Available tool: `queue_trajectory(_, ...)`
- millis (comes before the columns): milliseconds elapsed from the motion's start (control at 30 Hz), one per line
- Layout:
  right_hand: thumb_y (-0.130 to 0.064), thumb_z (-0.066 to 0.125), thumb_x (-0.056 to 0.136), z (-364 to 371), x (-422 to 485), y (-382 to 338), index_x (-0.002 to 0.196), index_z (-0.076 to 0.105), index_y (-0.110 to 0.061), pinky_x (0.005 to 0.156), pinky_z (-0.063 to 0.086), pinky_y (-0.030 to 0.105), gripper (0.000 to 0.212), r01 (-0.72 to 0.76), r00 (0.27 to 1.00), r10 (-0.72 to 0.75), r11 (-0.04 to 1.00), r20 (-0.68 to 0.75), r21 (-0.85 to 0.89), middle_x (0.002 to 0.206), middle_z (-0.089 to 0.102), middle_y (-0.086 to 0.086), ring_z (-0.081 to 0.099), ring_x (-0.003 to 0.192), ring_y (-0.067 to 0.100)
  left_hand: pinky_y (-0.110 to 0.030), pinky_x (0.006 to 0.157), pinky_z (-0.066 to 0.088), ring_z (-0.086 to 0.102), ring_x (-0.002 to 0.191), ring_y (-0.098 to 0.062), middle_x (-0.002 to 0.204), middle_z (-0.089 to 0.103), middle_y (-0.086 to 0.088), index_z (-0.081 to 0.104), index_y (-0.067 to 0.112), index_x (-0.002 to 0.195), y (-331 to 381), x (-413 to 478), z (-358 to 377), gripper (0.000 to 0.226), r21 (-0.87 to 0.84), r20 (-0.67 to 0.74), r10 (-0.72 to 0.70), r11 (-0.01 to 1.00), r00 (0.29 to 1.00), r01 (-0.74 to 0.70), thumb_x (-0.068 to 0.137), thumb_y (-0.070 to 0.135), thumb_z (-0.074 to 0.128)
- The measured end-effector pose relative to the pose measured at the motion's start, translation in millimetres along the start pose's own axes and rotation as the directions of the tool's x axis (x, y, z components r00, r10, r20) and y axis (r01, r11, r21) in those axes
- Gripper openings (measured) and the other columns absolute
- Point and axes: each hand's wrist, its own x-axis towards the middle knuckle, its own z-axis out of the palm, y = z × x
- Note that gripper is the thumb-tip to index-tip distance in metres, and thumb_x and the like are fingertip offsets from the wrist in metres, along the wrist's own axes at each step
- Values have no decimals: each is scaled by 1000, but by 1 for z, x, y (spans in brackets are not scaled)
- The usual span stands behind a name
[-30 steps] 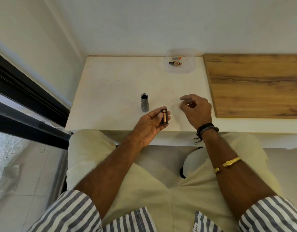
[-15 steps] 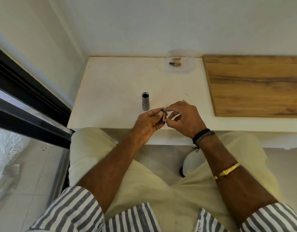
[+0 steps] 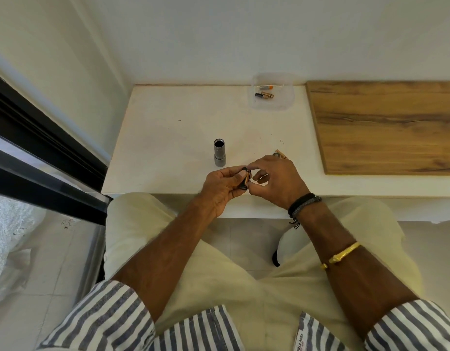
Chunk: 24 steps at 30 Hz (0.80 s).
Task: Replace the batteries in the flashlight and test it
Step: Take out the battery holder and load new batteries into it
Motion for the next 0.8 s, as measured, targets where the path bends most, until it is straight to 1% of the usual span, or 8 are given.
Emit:
queue_trajectory(133,-25,77,79,3,-1,-2,112,73,-19,77,63,34,34,16,1000,-15,1000,16,-19,98,75,2,72,80,15,-33,75,61,74,87,-23,98,76,-10,71,4,112,-1,0,-2,22,10,12,-15,1000,1000,15,90,10,69)
queue_trajectory(233,-22,76,79,4,-3,-3,113,74,-17,77,63,38,34,38,999,-38,999,4,2,95,76,4,73,79,18,-34,77,60,73,88,-24,99,75,-12,71,2,114,0,0,-3,25,6,18,-25,1000,1000,25,90,9,70)
queue_trajectory(433,-13,77,80,0,-2,-4,108,78,-12,75,63,40,29,109,993,-109,994,-36,20,94,79,4,73,76,21,-31,71,60,75,84,-23,96,76,-13,69,0,115,1,-1,-2,26,-43,3,-41,998,999,41,90,7,68)
queue_trajectory(600,-9,76,83,2,1,2,102,80,-9,77,62,37,20,135,988,-136,991,-74,-15,91,80,6,73,74,20,-31,71,60,74,85,-26,94,76,-13,72,5,105,0,-2,-2,16,-20,12,-57,998,998,58,89,7,69)
queue_trajectory(667,-11,75,86,0,4,8,101,80,-10,81,61,36,17,94,989,-98,995,-113,-40,92,80,5,72,74,17,-31,72,60,74,85,-26,95,76,-14,72,5,106,-3,-4,1,18,1,38,-53,999,998,53,89,8,70)
queue_trajectory(700,-12,73,86,0,4,12,101,80,-11,82,60,32,17,57,990,-59,998,-129,-19,92,80,3,71,74,11,-31,72,60,74,86,-26,96,76,-13,72,5,107,-3,-5,3,18,-8,41,-43,999,998,44,89,8,70)
queue_trajectory(767,-10,71,85,5,2,15,99,81,-14,77,55,14,17,-51,985,71,991,-159,123,87,78,-5,68,70,0,-30,72,60,74,88,-25,98,77,-13,72,6,109,-2,-4,3,19,-45,36,-9,999,999,11,90,8,68)
queue_trajectory(800,-9,70,84,8,1,14,98,80,-16,72,54,10,18,-125,973,164,965,-162,229,85,76,-9,69,69,-1,-31,73,60,74,91,-26,101,76,-13,71,7,110,-1,-4,3,20,-60,35,12,998,999,-10,91,7,68)
